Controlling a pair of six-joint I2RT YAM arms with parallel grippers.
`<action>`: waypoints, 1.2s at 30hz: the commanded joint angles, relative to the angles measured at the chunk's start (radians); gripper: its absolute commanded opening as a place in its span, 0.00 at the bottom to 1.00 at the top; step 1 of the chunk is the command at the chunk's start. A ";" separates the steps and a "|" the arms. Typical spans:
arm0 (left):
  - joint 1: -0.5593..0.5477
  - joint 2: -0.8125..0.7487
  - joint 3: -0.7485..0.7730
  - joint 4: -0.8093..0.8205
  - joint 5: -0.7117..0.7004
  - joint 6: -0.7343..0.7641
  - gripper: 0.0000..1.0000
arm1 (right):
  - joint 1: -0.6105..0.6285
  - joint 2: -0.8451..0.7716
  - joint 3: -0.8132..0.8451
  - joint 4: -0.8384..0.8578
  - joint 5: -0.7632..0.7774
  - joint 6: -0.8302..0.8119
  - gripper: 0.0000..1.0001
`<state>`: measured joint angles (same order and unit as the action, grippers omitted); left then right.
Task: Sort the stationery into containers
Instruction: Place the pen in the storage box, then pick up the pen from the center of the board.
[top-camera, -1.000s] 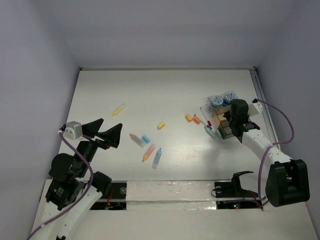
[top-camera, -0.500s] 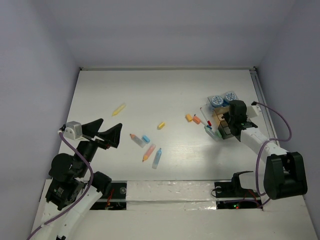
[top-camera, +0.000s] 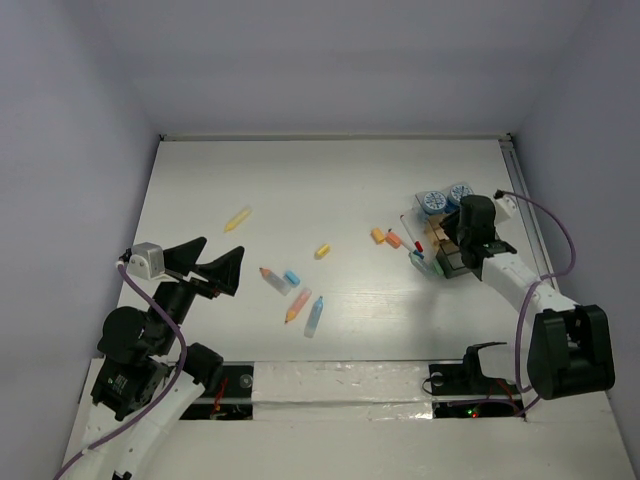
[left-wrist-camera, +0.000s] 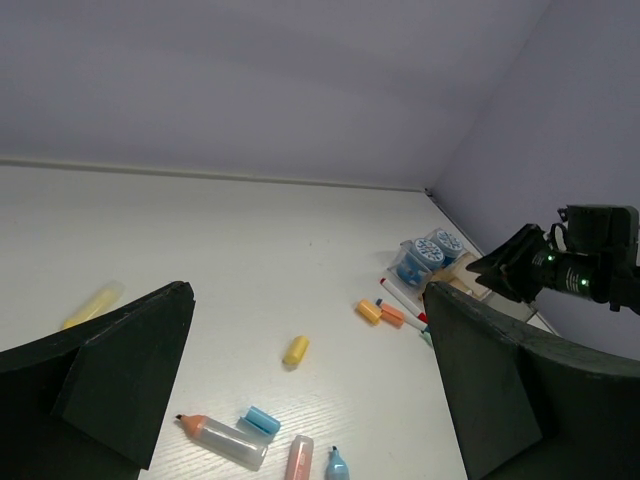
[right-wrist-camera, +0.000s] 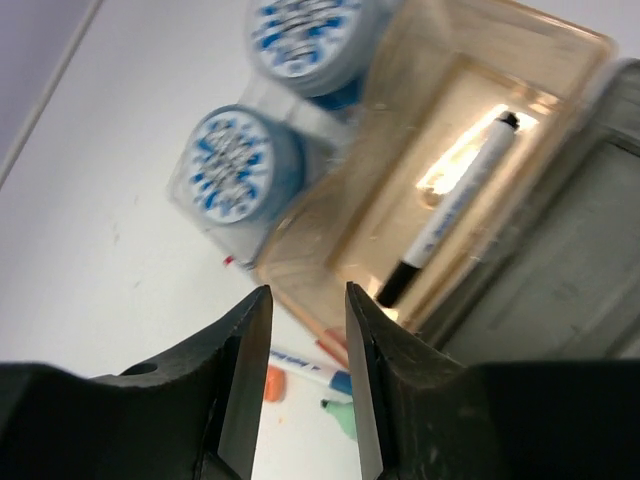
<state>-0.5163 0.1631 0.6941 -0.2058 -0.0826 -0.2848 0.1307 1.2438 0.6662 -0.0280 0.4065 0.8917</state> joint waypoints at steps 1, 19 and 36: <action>-0.007 -0.008 0.002 0.039 -0.002 0.010 0.99 | 0.018 -0.023 0.087 0.120 -0.200 -0.254 0.41; -0.007 0.044 0.002 0.043 0.004 0.013 0.99 | 0.271 0.321 0.446 -0.386 -0.110 -0.623 0.44; -0.007 0.058 0.001 0.049 0.027 0.021 0.99 | 0.280 0.589 0.582 -0.337 0.023 -0.728 0.45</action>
<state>-0.5163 0.2066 0.6941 -0.2058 -0.0742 -0.2768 0.4015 1.8011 1.1915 -0.3901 0.3595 0.1993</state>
